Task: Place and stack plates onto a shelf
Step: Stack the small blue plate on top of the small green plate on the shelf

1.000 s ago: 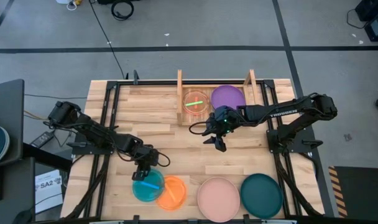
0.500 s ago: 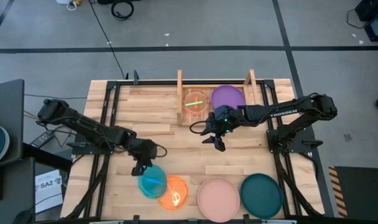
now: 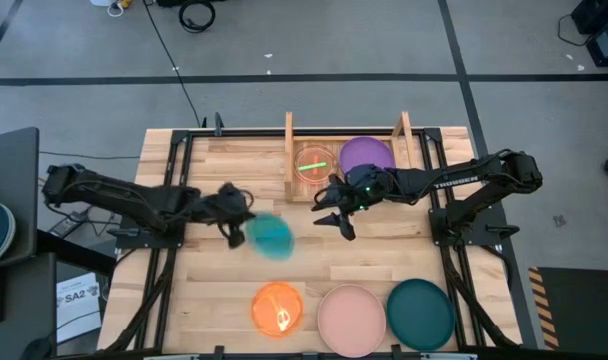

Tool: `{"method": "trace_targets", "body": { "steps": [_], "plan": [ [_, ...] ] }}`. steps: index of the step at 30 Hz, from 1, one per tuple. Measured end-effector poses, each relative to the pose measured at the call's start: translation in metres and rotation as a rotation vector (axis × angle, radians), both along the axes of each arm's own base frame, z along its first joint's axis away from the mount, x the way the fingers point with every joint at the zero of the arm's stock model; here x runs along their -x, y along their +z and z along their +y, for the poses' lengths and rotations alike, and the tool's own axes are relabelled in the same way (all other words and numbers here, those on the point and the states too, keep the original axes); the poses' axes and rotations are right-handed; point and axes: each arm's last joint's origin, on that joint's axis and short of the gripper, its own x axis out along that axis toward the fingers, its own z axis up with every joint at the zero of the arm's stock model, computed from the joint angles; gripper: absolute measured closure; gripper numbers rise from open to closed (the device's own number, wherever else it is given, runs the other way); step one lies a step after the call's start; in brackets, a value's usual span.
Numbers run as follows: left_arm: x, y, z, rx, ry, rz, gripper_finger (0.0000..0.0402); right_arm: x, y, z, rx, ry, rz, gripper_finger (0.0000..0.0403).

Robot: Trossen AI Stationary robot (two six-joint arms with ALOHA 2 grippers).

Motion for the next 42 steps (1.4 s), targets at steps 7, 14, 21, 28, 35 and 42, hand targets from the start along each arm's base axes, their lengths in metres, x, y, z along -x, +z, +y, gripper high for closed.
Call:
{"method": "trace_targets", "body": {
  "steps": [7, 14, 21, 28, 35, 42],
  "plan": [
    [-0.002, 0.016, 0.012, -0.172, 0.301, -0.183, 0.0393, -0.001, 0.000, -0.009, 0.107, -0.291, -0.003, 0.0209],
    [-0.007, 0.026, 0.012, -0.167, 0.352, -0.303, 0.0393, 0.000, 0.001, -0.014, 0.077, -0.492, -0.013, 0.0209],
    [-0.006, 0.027, 0.013, -0.185, 0.380, -0.307, 0.0393, -0.001, 0.001, -0.006, -0.006, -0.353, -0.005, 0.0209],
    [-0.007, 0.028, 0.013, -0.171, 0.387, -0.329, 0.0393, -0.002, 0.002, 0.000, -0.001, -0.353, -0.019, 0.0209],
    [-0.008, 0.030, 0.013, -0.133, 0.408, -0.367, 0.0393, -0.004, 0.007, 0.002, 0.015, -0.406, -0.080, 0.0209],
    [-0.009, 0.032, 0.012, -0.079, 0.438, -0.407, 0.0393, -0.004, 0.009, 0.001, 0.006, -0.444, -0.105, 0.0219]
  ]
}}
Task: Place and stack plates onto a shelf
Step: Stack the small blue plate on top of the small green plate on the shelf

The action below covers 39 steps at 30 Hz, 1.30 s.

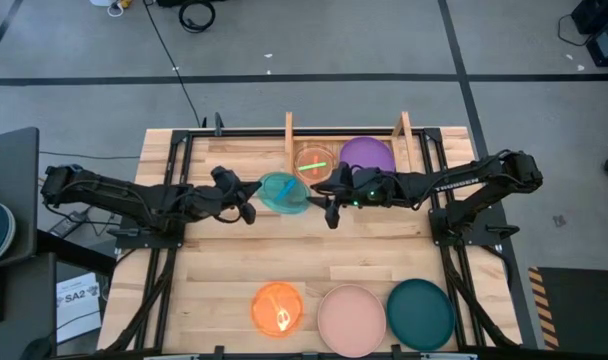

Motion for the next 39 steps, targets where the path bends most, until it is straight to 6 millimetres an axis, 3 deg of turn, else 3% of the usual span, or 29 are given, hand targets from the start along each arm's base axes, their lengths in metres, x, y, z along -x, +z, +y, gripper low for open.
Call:
{"method": "trace_targets", "body": {
  "steps": [13, 27, 34, 39],
  "plan": [
    [-0.0027, 0.0053, -0.0003, 0.008, 0.000, -0.066, 0.0393, 0.0005, 0.0003, -0.0024, -0.009, -0.089, -0.011, 0.0281],
    [-0.0028, 0.0058, -0.0004, 0.010, -0.003, -0.071, 0.0392, 0.0005, 0.0005, -0.0033, -0.012, -0.104, -0.014, 0.0390],
    [-0.0028, 0.0058, -0.0004, 0.009, -0.003, -0.071, 0.0385, 0.0005, 0.0006, -0.0032, -0.030, -0.107, -0.020, 0.0390],
    [-0.0029, 0.0057, -0.0007, 0.012, -0.011, -0.070, 0.0348, 0.0003, 0.0011, -0.0031, -0.031, -0.102, -0.025, 0.0394]
  ]
}}
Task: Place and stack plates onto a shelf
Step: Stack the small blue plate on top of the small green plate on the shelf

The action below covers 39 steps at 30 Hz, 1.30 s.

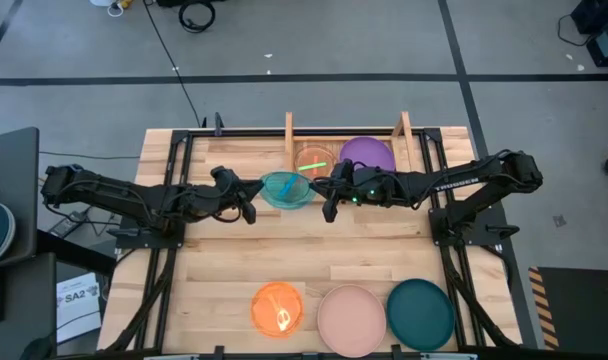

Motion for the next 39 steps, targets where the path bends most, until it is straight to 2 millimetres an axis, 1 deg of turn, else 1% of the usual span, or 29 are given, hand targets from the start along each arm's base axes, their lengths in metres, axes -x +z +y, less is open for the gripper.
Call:
{"method": "trace_targets", "body": {
  "steps": [7, 10, 14, 19, 27, 31, 34, 37, 39],
  "plan": [
    [0.000, 0.000, -0.001, 0.010, -0.032, 0.003, 0.0289, 0.000, 0.000, -0.004, 0.022, 0.003, 0.007, 0.0394],
    [-0.001, -0.001, -0.002, 0.024, -0.072, 0.005, 0.0274, 0.000, 0.000, -0.008, 0.021, -0.004, 0.008, 0.0394],
    [-0.001, -0.001, -0.003, 0.037, -0.110, 0.008, 0.0264, 0.005, 0.003, -0.015, 0.015, -0.012, 0.022, 0.0394],
    [-0.001, -0.001, -0.003, 0.037, -0.110, 0.010, 0.0262, 0.021, 0.013, -0.024, 0.046, 0.003, 0.070, 0.0395],
    [-0.001, -0.001, -0.003, 0.037, -0.112, 0.010, 0.0262, 0.061, 0.035, -0.038, 0.066, -0.049, 0.133, 0.0395],
    [-0.001, -0.001, -0.003, 0.037, -0.112, 0.010, 0.0262, 0.078, 0.043, -0.052, 0.075, -0.111, 0.136, 0.0395],
    [-0.001, -0.001, -0.003, 0.037, -0.111, 0.010, 0.0262, 0.086, 0.044, -0.068, 0.068, -0.165, 0.143, 0.0395],
    [-0.001, -0.001, -0.003, 0.037, -0.111, 0.010, 0.0262, 0.087, 0.038, -0.090, 0.014, -0.182, 0.159, 0.0395],
    [-0.001, -0.001, -0.003, 0.037, -0.111, 0.010, 0.0262, 0.085, 0.028, -0.105, -0.032, -0.204, 0.188, 0.0395]
  ]
}}
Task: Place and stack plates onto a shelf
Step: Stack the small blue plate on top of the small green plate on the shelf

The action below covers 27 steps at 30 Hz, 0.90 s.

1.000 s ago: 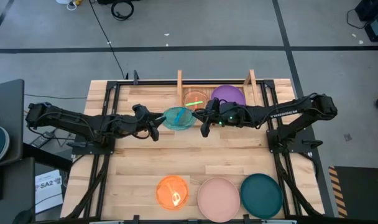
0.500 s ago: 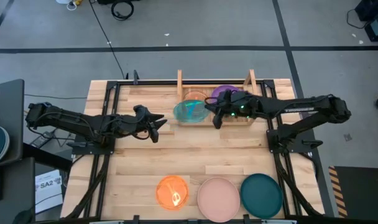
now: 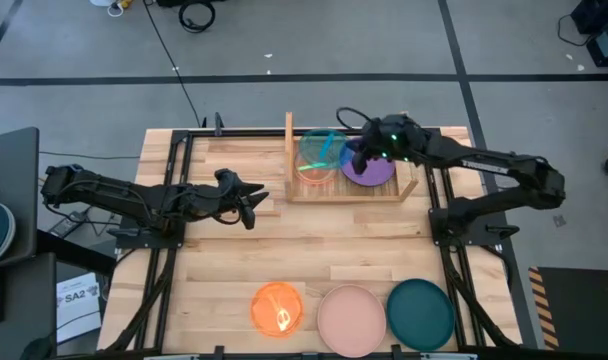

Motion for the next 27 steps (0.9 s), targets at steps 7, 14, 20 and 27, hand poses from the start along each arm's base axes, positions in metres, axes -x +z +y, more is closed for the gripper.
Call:
{"method": "trace_targets", "body": {
  "steps": [7, 14, 20, 27],
  "plan": [
    [0.000, 0.000, 0.000, 0.000, 0.000, 0.000, 0.0262, -0.011, -0.043, -0.046, -0.189, -0.014, 0.078, 0.0395],
    [0.000, 0.000, 0.000, 0.001, 0.000, 0.000, 0.0262, -0.029, -0.079, -0.069, -0.323, 0.067, 0.059, 0.0395],
    [0.000, 0.000, 0.000, 0.001, 0.000, 0.000, 0.0262, -0.036, -0.102, -0.078, -0.359, 0.055, 0.098, 0.0393],
    [0.000, 0.000, 0.000, 0.001, 0.001, 0.000, 0.0262, -0.039, -0.112, -0.080, -0.372, 0.051, 0.117, 0.0393]
  ]
}}
